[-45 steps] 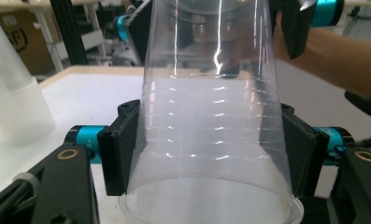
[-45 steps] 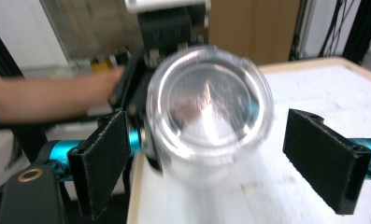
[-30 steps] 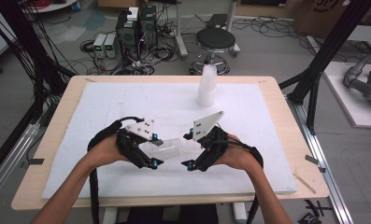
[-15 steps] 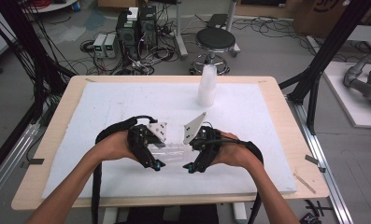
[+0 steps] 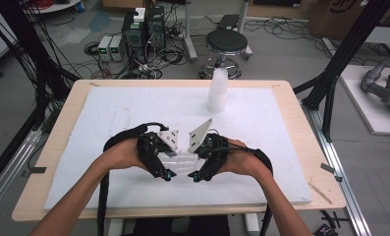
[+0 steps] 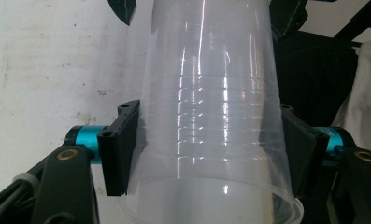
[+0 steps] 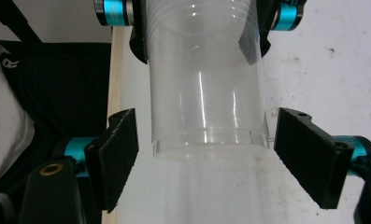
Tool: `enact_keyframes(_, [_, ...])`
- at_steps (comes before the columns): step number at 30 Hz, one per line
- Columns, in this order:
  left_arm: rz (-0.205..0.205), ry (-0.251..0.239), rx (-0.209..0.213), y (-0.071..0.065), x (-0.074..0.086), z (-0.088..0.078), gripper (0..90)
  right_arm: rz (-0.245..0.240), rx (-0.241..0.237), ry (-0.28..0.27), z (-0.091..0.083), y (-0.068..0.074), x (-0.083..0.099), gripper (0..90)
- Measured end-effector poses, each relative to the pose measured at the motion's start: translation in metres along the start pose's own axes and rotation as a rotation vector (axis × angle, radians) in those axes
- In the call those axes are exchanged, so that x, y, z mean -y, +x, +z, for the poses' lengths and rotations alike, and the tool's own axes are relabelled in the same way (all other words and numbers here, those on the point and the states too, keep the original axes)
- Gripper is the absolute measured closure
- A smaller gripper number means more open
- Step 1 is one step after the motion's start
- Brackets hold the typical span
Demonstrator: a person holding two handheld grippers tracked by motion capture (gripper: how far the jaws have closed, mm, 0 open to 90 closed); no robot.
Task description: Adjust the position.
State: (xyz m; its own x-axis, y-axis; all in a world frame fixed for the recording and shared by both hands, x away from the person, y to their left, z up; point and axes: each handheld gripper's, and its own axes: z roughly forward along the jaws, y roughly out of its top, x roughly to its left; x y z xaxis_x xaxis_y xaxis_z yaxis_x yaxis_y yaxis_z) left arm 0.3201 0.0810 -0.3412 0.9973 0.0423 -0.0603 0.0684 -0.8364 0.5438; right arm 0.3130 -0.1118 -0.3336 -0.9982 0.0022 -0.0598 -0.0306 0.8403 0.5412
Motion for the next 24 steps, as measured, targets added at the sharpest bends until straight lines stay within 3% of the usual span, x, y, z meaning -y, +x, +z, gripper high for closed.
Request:
enact_keyframes(5, [0.008,-0.012,0.012,-0.0005,-0.0002,0.0000,31.7,-0.006,-0.015,-0.013,-0.0003,-0.0001,-0.0010,31.1])
enact_keyframes(8, [0.007,-0.011,0.010,-0.0002,0.0001,0.0002,31.7,-0.011,-0.019,-0.017,-0.0010,0.0002,-0.0020,40.9])
enact_keyframes(14, [0.002,-0.027,0.007,-0.0004,0.0002,0.0004,30.6,-0.013,-0.017,-0.016,-0.0006,-0.0004,-0.0022,42.9])
enact_keyframes(16, [0.003,-0.044,0.008,-0.0011,0.0004,0.0005,27.1,-0.011,-0.016,-0.013,-0.0007,-0.0007,-0.0020,43.1])
enact_keyframes(17, [0.010,-0.064,0.013,-0.0012,0.0006,0.0007,21.4,-0.003,-0.013,-0.013,-0.0011,-0.0005,-0.0019,43.1])
enact_keyframes(19, [-0.020,-0.110,0.013,-0.0010,0.0007,-0.0007,6.8,0.003,-0.013,-0.011,-0.0012,-0.0011,-0.0011,43.1])
enact_keyframes(24, [-0.038,-0.147,0.006,0.0015,0.0071,-0.0020,4.6,0.007,-0.011,-0.012,-0.0013,-0.0014,0.0005,43.2])
